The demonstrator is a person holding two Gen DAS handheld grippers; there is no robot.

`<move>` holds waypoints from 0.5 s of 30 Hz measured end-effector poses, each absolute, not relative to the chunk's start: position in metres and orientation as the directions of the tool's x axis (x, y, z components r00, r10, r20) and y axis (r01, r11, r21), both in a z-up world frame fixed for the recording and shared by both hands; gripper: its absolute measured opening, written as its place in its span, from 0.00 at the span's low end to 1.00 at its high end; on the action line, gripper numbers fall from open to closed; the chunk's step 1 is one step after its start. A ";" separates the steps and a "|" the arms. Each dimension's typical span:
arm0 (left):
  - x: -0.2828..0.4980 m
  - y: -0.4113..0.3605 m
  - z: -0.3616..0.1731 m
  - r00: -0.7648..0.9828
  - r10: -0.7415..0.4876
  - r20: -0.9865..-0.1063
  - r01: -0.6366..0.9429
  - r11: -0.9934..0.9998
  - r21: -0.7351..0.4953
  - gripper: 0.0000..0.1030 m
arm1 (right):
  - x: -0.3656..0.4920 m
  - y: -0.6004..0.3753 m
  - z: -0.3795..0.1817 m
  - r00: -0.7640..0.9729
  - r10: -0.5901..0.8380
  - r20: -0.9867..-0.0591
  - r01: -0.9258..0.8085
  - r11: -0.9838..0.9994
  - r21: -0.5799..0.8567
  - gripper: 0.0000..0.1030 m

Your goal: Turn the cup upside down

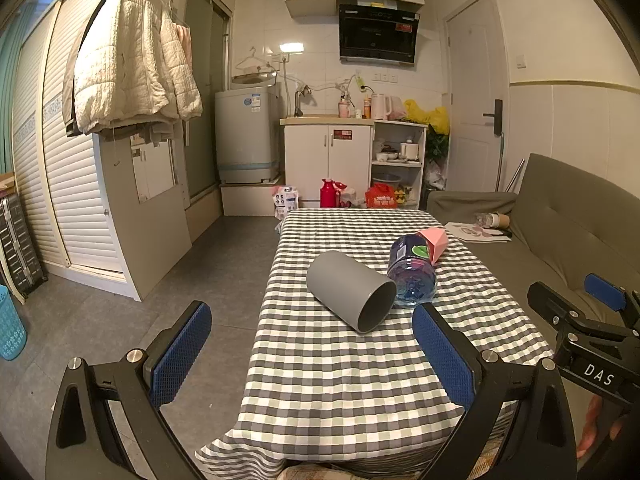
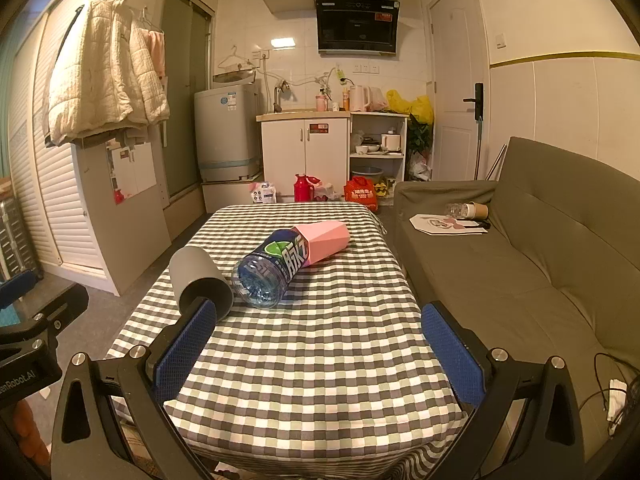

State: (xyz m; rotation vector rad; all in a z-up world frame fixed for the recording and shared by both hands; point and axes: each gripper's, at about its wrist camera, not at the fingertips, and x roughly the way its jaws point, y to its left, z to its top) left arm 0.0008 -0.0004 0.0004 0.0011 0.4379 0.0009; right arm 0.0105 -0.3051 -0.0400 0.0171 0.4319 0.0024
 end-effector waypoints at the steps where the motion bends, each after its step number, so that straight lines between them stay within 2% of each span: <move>1: 0.001 0.000 0.001 0.906 0.001 -0.424 -0.001 1.000 0.001 1.00 | 0.010 -0.305 -0.040 0.908 0.006 -0.419 0.001 1.000 0.017 1.00; 15: 0.001 0.000 0.000 0.906 -0.001 -0.424 0.001 1.000 0.001 1.00 | 0.012 -0.304 -0.044 0.908 0.006 -0.420 0.001 1.000 0.017 1.00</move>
